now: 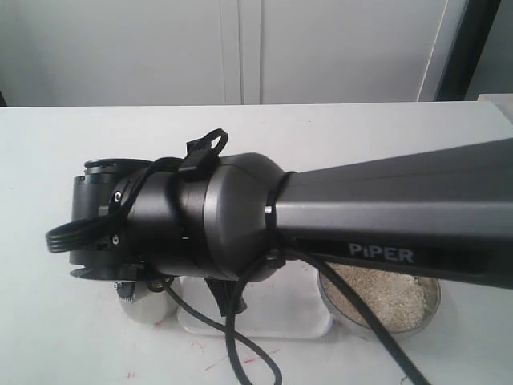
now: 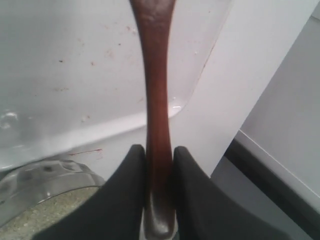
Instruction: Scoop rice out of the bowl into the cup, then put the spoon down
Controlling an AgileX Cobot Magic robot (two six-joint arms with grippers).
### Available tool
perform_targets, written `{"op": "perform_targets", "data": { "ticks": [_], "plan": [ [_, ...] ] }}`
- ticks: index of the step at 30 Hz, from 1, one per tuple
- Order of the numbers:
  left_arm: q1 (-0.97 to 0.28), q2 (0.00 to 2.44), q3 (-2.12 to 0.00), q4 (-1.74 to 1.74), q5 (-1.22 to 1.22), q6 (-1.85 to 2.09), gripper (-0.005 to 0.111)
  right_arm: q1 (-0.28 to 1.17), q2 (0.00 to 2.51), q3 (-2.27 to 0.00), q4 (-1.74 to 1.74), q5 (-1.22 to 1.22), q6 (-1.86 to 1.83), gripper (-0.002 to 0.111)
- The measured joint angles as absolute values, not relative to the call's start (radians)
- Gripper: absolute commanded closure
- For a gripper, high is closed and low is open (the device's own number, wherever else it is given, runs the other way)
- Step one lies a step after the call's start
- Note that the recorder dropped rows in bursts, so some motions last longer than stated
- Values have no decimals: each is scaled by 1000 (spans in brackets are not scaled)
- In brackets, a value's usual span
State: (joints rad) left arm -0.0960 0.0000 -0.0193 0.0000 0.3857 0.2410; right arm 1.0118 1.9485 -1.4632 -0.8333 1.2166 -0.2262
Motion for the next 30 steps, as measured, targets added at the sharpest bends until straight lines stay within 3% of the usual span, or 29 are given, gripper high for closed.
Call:
{"op": "perform_targets", "data": {
  "ticks": [30],
  "plan": [
    [-96, 0, -19, 0, 386, 241, 92, 1018, 1950, -1463, -1029, 1217, -347, 108]
  ]
}}
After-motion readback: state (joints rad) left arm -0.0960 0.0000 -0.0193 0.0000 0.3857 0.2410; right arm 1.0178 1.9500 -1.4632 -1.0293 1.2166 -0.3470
